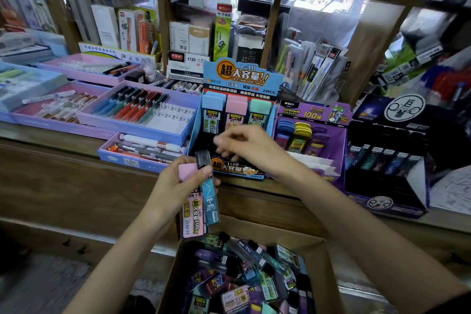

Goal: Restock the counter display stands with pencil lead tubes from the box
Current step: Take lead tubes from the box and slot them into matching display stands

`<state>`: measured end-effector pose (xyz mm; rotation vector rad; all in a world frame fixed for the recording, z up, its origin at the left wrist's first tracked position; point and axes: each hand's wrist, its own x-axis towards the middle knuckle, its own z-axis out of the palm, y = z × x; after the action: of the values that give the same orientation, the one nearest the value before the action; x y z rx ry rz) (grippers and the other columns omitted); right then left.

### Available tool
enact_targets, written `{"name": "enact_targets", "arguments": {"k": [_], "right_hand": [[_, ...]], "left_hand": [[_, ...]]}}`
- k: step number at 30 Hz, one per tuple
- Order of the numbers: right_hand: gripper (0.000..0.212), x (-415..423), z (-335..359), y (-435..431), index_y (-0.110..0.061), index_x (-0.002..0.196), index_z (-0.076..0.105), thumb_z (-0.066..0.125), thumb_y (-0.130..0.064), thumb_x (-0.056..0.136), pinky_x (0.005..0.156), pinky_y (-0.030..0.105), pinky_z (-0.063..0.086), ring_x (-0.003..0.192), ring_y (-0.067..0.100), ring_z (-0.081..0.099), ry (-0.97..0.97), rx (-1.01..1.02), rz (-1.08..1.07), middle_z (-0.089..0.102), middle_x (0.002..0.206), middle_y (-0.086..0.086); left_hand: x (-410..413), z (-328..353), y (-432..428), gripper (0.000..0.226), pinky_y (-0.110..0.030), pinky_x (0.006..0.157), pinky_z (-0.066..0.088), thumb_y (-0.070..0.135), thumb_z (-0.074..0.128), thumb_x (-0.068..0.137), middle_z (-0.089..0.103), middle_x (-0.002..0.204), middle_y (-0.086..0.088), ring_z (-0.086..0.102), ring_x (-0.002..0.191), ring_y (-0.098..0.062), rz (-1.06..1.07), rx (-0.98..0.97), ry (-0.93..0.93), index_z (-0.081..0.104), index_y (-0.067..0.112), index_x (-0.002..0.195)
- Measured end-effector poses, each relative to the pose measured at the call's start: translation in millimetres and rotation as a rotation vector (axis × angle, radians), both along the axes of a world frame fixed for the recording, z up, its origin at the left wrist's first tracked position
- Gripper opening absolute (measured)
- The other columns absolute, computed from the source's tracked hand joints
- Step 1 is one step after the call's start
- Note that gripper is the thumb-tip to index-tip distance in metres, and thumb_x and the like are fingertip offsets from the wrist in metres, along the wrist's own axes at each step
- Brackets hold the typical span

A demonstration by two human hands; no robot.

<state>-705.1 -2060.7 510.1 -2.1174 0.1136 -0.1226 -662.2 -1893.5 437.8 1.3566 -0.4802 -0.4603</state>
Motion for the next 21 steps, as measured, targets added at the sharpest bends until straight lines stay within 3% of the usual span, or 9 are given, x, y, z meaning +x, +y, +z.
{"name": "enact_targets", "arguments": {"k": [5, 9, 11, 15, 18, 21], "right_hand": [[0.006, -28, -12, -5, -0.009, 0.094, 0.063, 0.061, -0.009, 0.089, 0.059, 0.015, 0.047, 0.062, -0.003, 0.058, 0.042, 0.233, 0.004, 0.062, 0.077, -0.001], [0.008, -56, -16, -24, -0.015, 0.086, 0.06, 0.057, -0.01, 0.092, 0.064, 0.024, 0.051, 0.067, 0.007, 0.058, 0.021, 0.226, -0.038, 0.058, 0.077, 0.001], [0.011, -73, -15, -41, -0.018, 0.084, 0.059, 0.057, -0.01, 0.092, 0.062, 0.024, 0.052, 0.065, 0.006, 0.058, -0.04, 0.238, -0.128, 0.058, 0.078, 0.001], [0.009, -116, -4, -94, -0.015, 0.085, 0.06, 0.057, -0.009, 0.091, 0.057, 0.02, 0.051, 0.062, 0.004, 0.06, -0.176, 0.293, -0.357, 0.06, 0.078, 0.002], [0.008, -145, 7, -138, -0.011, 0.086, 0.059, 0.055, -0.007, 0.092, 0.058, 0.019, 0.051, 0.058, 0.003, 0.059, -0.293, 0.293, -0.52, 0.059, 0.074, 0.004], [0.01, -163, 15, -174, -0.013, 0.086, 0.059, 0.055, -0.006, 0.092, 0.056, 0.015, 0.05, 0.057, 0.0, 0.059, -0.385, 0.189, -0.654, 0.059, 0.075, 0.003]], "left_hand": [[-13, 3, -20, 0.034, -0.027, 0.061, 0.056, 0.031, 0.068, 0.07, 0.074, 0.082, -0.014, 0.072, 0.077, -0.025, -0.096, 0.023, -0.065, 0.055, 0.01, 0.093], [-29, 5, -41, 0.042, -0.032, 0.066, 0.057, 0.034, 0.068, 0.068, 0.072, 0.086, -0.012, 0.071, 0.079, -0.026, -0.125, 0.03, -0.058, 0.055, 0.008, 0.099], [-37, 4, -54, 0.033, -0.03, 0.068, 0.053, 0.033, 0.068, 0.072, 0.068, 0.083, -0.006, 0.065, 0.077, -0.02, -0.097, 0.053, -0.081, 0.057, 0.012, 0.095], [-50, 4, -79, 0.013, -0.014, 0.051, 0.048, 0.0, 0.054, 0.089, 0.072, 0.066, 0.007, 0.067, 0.061, -0.005, -0.143, 0.058, -0.026, 0.047, 0.01, 0.093], [-57, 4, -90, 0.01, -0.019, 0.058, 0.053, 0.003, 0.052, 0.091, 0.075, 0.091, -0.002, 0.072, 0.08, -0.016, -0.179, 0.049, -0.019, 0.048, 0.007, 0.099], [-61, 3, -101, 0.018, -0.021, 0.065, 0.054, 0.01, 0.06, 0.086, 0.074, 0.094, -0.005, 0.071, 0.087, -0.017, -0.128, 0.024, -0.034, 0.059, 0.007, 0.104]]}}
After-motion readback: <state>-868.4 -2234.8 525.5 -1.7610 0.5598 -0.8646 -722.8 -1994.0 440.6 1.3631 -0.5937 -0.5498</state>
